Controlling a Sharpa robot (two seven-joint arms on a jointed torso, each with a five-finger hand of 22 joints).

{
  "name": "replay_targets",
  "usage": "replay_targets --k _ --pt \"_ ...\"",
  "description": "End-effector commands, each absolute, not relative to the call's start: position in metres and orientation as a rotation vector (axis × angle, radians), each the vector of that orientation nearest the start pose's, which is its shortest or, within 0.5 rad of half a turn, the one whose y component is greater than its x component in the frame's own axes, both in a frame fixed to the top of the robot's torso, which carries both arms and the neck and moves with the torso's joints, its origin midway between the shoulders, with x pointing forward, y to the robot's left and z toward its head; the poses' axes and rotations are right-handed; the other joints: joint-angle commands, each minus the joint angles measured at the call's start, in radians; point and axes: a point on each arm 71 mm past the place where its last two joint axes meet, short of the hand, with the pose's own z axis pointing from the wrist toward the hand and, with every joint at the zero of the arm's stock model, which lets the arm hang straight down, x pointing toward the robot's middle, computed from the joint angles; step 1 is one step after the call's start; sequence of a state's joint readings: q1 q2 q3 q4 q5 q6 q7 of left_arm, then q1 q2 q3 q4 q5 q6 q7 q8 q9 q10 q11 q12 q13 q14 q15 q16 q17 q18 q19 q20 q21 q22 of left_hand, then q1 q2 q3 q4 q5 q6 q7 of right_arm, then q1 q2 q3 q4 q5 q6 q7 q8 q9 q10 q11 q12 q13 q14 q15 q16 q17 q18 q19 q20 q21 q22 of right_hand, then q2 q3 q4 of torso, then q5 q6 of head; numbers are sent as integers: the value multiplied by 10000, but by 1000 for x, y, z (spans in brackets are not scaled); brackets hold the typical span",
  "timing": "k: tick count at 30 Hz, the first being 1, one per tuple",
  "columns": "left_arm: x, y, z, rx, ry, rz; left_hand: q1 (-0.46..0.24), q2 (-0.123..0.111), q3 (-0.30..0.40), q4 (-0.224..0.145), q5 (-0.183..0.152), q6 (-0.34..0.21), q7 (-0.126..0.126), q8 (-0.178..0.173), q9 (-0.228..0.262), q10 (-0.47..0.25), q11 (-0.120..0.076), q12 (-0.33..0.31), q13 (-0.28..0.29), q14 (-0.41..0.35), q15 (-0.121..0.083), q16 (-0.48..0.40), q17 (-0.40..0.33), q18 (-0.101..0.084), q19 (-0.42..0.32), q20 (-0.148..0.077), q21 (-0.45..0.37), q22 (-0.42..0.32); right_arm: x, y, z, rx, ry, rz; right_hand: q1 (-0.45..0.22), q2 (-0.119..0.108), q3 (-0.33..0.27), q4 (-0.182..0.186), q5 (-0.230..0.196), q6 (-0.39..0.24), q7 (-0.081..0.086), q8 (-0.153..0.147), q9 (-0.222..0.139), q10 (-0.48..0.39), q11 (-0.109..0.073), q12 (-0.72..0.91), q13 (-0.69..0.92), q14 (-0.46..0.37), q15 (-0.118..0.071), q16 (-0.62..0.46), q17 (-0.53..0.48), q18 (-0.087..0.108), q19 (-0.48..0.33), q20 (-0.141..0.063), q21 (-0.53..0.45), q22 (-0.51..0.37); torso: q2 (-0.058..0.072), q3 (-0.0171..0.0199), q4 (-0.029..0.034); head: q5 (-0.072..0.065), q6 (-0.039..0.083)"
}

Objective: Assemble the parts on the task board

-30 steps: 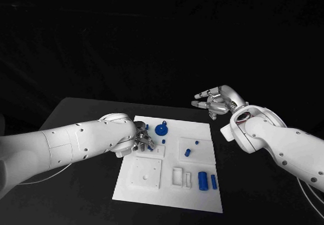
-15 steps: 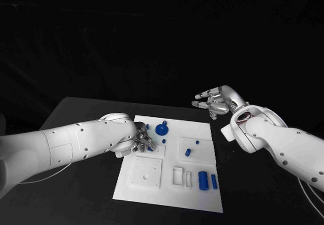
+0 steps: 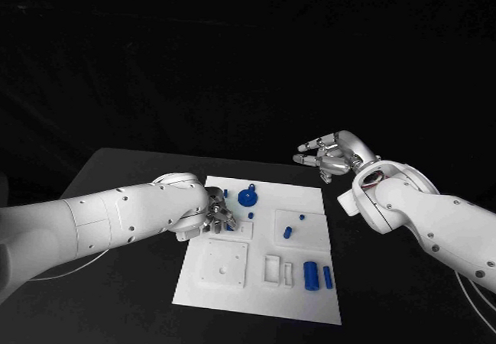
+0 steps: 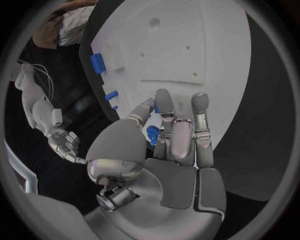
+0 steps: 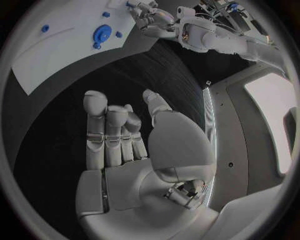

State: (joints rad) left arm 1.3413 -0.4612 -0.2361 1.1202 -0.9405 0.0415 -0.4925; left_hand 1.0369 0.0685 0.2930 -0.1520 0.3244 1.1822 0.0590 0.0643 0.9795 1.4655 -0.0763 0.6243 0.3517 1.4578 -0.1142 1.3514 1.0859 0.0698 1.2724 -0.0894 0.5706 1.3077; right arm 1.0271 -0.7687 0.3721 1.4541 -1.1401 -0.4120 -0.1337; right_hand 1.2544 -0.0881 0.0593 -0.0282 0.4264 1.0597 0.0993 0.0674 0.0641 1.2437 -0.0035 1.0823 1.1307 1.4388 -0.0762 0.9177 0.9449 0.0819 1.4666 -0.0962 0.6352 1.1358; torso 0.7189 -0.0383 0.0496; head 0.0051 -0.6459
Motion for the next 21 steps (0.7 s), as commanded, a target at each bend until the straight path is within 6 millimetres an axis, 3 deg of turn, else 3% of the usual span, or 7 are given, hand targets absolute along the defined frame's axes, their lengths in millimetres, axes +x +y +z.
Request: replay_targets --k 1,4,8,21 --pt "542 144 -236 -1965 23099 -3114 159 193 -71 22 -39 1933 -1089 41 384 493 -66 64 -16 39 -4 24 -4 156 46 34 -41 160 522 -214 -127 4471 14577 8841 -82 -3 -4 -39 35 46 0 -55 -14 -51 -4 -34 -8 26 14 -33 8 173 481 2 -43 -8 -5 2 9 -4 10" --pt "542 144 -236 -1973 23073 -3114 139 209 -101 73 -119 1933 -1091 41 384 493 -66 63 -22 38 -5 17 -14 158 48 37 -48 160 522 -214 -127 4470 14587 8851 -82 -3 -4 -39 35 46 0 -55 -14 -51 -4 -34 -8 26 14 -33 8 173 481 2 -43 -8 -6 2 -4 -1 18" --pt "543 142 -236 -1958 23057 -3118 167 278 -182 171 -562 1944 -1094 43 387 494 -64 61 -33 40 -4 14 -12 159 54 42 -64 161 522 -213 -128 4469 14598 8863 -90 4 4 -49 57 46 0 -55 -14 -51 -5 -31 -8 28 13 -38 11 174 482 2 -39 -12 -1 5 -11 8 27" --pt "546 138 -238 -1809 23127 -3037 237 306 -288 237 -690 1949 -1095 43 389 493 -65 65 -45 37 -3 8 -16 162 62 49 -84 164 522 -212 -128 4462 14630 8884 -107 11 21 -59 104 47 -1 -57 -15 -60 -8 -40 -18 28 11 -49 12 174 480 1 -56 -28 5 9 -12 -35 21"
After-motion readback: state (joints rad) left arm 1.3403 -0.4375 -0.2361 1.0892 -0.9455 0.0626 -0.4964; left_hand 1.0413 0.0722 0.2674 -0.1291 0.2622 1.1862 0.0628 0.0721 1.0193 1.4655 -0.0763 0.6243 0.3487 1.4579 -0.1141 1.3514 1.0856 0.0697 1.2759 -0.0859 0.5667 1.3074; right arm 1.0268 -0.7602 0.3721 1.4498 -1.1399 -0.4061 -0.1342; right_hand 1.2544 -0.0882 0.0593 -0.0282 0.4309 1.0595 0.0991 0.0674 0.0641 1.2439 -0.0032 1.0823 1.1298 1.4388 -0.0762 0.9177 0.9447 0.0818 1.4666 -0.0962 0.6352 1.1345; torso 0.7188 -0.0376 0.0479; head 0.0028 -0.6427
